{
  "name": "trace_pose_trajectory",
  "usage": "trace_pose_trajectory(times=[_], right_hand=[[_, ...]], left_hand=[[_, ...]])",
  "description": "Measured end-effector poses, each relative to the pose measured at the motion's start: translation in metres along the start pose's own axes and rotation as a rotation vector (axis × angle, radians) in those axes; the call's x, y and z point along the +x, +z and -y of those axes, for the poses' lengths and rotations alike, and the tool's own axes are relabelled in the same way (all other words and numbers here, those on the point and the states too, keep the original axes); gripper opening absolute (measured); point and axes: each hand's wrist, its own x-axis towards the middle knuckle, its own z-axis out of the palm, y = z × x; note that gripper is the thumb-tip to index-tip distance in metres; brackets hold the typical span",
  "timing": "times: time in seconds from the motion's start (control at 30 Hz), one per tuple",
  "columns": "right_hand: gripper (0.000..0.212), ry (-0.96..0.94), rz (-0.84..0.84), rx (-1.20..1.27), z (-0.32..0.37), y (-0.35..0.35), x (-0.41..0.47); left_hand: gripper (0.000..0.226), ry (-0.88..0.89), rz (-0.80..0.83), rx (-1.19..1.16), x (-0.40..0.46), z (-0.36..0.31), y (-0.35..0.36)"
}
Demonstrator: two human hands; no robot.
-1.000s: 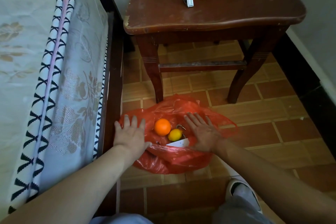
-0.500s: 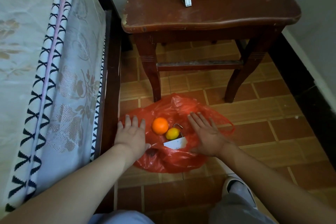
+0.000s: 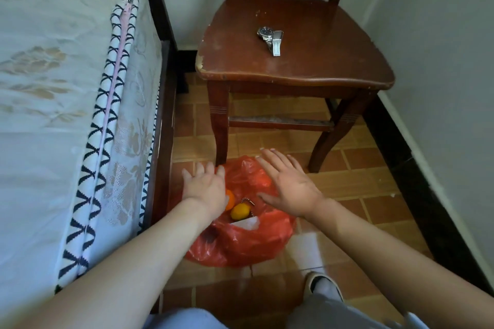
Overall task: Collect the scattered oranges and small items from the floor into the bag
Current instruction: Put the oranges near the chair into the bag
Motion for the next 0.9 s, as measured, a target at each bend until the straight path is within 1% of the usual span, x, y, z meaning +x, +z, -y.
trace_pose_trajectory(times=[0.1,0.2,0.4,0.43,0.5,0.53,0.6,0.67,0.73,0.8,0.9], right_hand=[[0.083,-0.031,-0.084,-0.021,0.01,-0.037,0.008],[0.074,-0.057,-0.202,-0.06,0.02,-0.072,0.018],[0.059,-0.069,-0.445,-0.109,0.025,-0.147,0.046],[0.058,-0.054,-0.483,-0.104,0.024,-0.159,0.054],[0.058,0.04,-0.525,-0.079,0.021,-0.182,0.077],[0.06,0.102,-0.529,-0.067,0.018,-0.191,0.09],[0.066,0.209,-0.482,-0.054,0.01,-0.207,0.117],[0.072,0.271,-0.382,-0.062,0.001,-0.218,0.138],[0.072,0.302,-0.283,-0.05,-0.006,-0.223,0.151],[0.06,0.331,-0.269,-0.03,-0.009,-0.222,0.155],[0.024,0.325,-0.387,-0.006,-0.008,-0.213,0.149]], left_hand=[[0.076,0.021,-0.118,-0.087,0.0,-0.001,-0.023],[0.066,0.072,-0.26,-0.213,-0.003,-0.002,-0.046],[0.065,0.17,-0.455,-0.431,-0.015,0.008,-0.084],[0.064,0.174,-0.475,-0.457,-0.017,0.01,-0.089],[0.063,0.173,-0.493,-0.499,-0.019,0.015,-0.096],[0.063,0.171,-0.493,-0.516,-0.02,0.017,-0.098],[0.063,0.166,-0.477,-0.538,-0.02,0.019,-0.099],[0.063,0.158,-0.45,-0.553,-0.02,0.02,-0.098],[0.064,0.142,-0.42,-0.566,-0.018,0.022,-0.096],[0.064,0.117,-0.395,-0.566,-0.015,0.026,-0.097],[0.062,0.105,-0.381,-0.578,-0.013,0.029,-0.098]])
